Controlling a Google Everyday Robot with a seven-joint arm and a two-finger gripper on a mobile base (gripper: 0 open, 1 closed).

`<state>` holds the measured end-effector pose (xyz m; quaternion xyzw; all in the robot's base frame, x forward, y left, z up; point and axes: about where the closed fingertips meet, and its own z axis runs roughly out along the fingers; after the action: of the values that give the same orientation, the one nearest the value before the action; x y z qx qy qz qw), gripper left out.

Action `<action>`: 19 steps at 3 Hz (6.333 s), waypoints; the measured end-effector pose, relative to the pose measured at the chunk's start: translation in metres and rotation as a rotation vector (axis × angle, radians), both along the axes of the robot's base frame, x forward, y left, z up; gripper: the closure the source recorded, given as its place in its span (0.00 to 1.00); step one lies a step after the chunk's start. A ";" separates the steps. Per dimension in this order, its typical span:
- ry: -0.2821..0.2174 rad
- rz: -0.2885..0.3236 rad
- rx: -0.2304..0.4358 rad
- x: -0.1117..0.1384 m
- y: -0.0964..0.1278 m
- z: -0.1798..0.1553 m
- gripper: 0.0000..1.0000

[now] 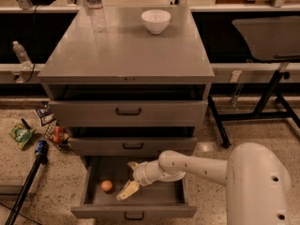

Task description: Pick orange from bottom drawer and place on counter

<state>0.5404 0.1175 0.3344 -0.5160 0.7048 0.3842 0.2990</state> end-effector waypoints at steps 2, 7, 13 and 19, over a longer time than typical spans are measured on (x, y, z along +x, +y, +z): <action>0.018 0.048 0.073 0.016 0.041 -0.037 0.00; -0.255 -0.086 -0.017 0.065 0.080 -0.094 0.00; -0.228 -0.042 -0.080 0.094 0.111 -0.206 0.00; -0.123 -0.040 -0.063 0.065 0.121 -0.226 0.93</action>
Offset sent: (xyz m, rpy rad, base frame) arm 0.0324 0.0617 -0.0582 0.1069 0.0212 0.0732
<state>0.6054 0.2381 0.1087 -0.5337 0.7070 0.3234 0.3326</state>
